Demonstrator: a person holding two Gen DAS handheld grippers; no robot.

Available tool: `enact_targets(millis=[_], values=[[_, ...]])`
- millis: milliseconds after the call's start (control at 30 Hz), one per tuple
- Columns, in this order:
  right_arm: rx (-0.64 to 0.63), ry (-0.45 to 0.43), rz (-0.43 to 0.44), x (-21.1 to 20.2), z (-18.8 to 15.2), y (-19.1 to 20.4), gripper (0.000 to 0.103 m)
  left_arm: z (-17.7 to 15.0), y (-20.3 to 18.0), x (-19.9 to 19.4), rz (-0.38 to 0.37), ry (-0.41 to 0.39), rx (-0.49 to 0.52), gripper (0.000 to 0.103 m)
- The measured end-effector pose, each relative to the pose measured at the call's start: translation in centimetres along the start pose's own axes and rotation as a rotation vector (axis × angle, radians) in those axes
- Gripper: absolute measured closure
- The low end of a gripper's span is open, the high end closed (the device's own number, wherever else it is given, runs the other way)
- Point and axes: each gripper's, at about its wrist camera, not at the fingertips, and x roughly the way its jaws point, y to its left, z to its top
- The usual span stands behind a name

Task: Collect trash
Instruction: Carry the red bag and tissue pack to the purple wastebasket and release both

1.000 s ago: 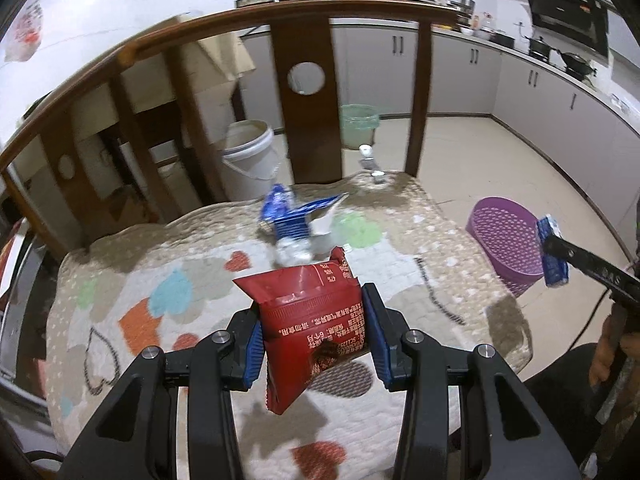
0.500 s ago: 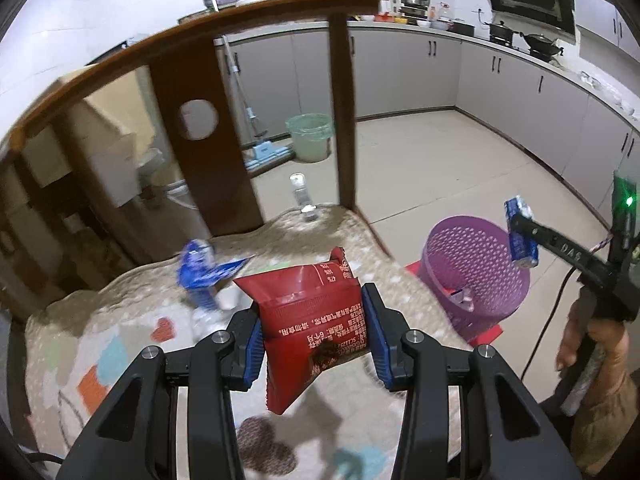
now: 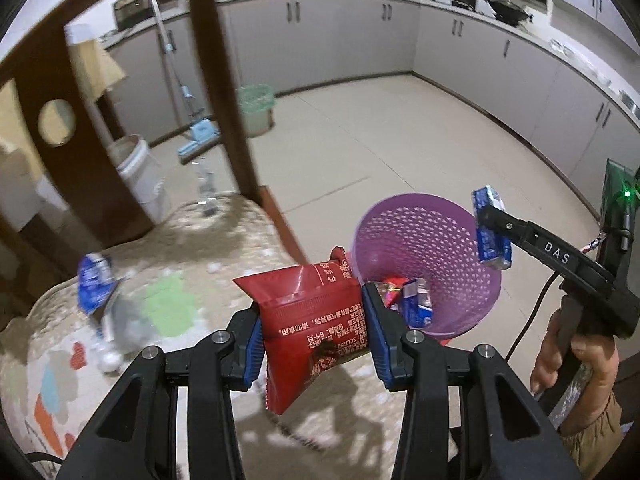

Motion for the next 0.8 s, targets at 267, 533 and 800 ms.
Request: enact_targets(millis=[267, 533, 800], values=[[0.017, 0.037, -0.041, 1.7, 0.3, -1.2, 0.051, 2.5, -2.4, 5.4, -0.068, 0.079, 0.007, 0.061], [0.019, 0.056, -0.056, 3.1, 0.2, -1.4, 0.051, 3.3, -3.9, 8.9, -0.107, 0.129, 0.006, 0.061], [0.027, 0.070, -0.056, 3.8, 0.0, -1.9, 0.051, 3.3, -4.1, 10.4, -0.091, 0.144, 0.014, 0.060]])
